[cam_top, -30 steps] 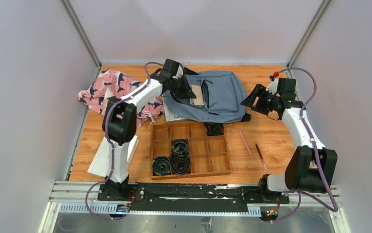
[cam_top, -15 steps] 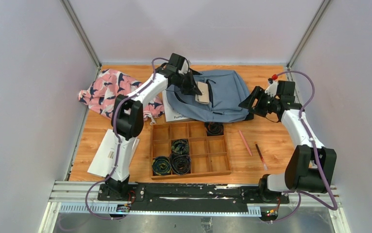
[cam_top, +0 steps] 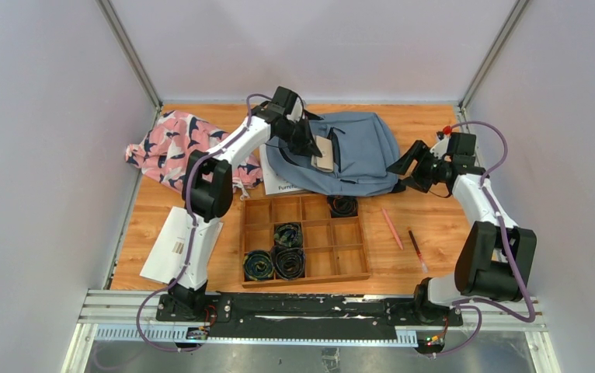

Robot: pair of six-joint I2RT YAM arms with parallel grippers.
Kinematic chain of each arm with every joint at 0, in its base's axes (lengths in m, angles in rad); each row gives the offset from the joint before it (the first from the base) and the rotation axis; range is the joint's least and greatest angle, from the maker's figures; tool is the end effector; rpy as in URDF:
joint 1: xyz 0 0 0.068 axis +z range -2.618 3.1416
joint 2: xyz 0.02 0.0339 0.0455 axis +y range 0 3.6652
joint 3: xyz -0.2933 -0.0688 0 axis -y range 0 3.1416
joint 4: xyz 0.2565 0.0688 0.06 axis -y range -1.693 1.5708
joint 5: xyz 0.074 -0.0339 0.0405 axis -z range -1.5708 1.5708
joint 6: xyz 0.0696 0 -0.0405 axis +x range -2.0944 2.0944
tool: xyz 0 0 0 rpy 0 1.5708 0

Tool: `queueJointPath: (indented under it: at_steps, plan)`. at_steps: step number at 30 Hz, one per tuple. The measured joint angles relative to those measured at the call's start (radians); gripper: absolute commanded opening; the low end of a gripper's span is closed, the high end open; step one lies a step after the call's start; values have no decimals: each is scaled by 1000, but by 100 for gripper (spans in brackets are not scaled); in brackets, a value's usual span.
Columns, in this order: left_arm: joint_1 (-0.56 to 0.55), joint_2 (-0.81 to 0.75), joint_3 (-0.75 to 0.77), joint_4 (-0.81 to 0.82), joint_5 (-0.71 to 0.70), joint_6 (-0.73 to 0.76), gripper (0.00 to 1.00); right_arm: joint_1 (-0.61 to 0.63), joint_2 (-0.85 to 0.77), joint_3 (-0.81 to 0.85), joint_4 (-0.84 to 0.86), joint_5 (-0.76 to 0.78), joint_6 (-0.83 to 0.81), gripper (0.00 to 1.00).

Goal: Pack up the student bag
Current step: Place the stationery in the student bag.

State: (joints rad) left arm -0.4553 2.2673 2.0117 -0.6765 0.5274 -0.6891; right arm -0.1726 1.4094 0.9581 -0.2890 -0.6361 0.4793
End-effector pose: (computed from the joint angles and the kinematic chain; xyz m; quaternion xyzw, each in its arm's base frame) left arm 0.4799 -0.2740 0.2240 -0.0256 0.9199 -0.3722 0.1208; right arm 0.3281 -0.0152 0.2574 0.1588 0.8638 0.3413 0.3350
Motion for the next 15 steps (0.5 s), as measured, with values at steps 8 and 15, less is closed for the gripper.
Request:
queueJointPath:
  at_steps: [8,15]
  plan:
    - [0,42,63,-22,31,-21,0,0,4,0,-14,58,29,71]
    - [0,53,32,52,76,-83,0,0,142,113,-25,195,71,71]
